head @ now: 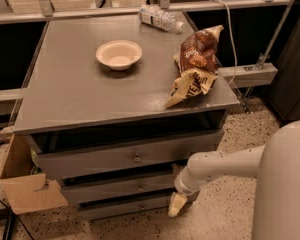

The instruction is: Open middle drawer

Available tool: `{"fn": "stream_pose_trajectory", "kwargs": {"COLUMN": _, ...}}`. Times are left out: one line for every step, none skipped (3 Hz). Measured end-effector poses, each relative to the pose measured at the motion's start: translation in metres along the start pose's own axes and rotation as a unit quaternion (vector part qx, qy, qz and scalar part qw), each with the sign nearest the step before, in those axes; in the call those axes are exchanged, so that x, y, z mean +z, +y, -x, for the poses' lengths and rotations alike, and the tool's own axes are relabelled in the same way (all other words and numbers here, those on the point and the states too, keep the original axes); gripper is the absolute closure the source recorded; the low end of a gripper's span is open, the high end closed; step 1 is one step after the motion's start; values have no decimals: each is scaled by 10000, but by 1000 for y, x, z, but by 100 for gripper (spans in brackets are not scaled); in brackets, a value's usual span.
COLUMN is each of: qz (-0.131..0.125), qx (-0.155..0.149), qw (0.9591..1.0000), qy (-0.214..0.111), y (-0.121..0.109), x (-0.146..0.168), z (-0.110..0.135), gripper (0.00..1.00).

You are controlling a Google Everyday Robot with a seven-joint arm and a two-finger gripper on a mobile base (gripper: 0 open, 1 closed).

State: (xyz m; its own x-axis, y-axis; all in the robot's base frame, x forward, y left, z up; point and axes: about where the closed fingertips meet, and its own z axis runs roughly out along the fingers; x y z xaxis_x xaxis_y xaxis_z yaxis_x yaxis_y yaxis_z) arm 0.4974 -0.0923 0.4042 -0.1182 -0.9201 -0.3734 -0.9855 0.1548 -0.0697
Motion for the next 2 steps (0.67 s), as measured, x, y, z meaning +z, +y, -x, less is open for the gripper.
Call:
{"fn": "stream_pose_trajectory", "kwargs": {"qz": 259, "qx": 167, "qw": 9995, "qy": 68, "y": 7, "x": -8, "z": -2, "gripper": 0}}
{"fn": "stream_pose_trajectory", "kwargs": {"qz": 651, "qx": 315, "qw": 9973, "qy": 153, "y": 19, "x": -16, "z": -2, "gripper": 0}}
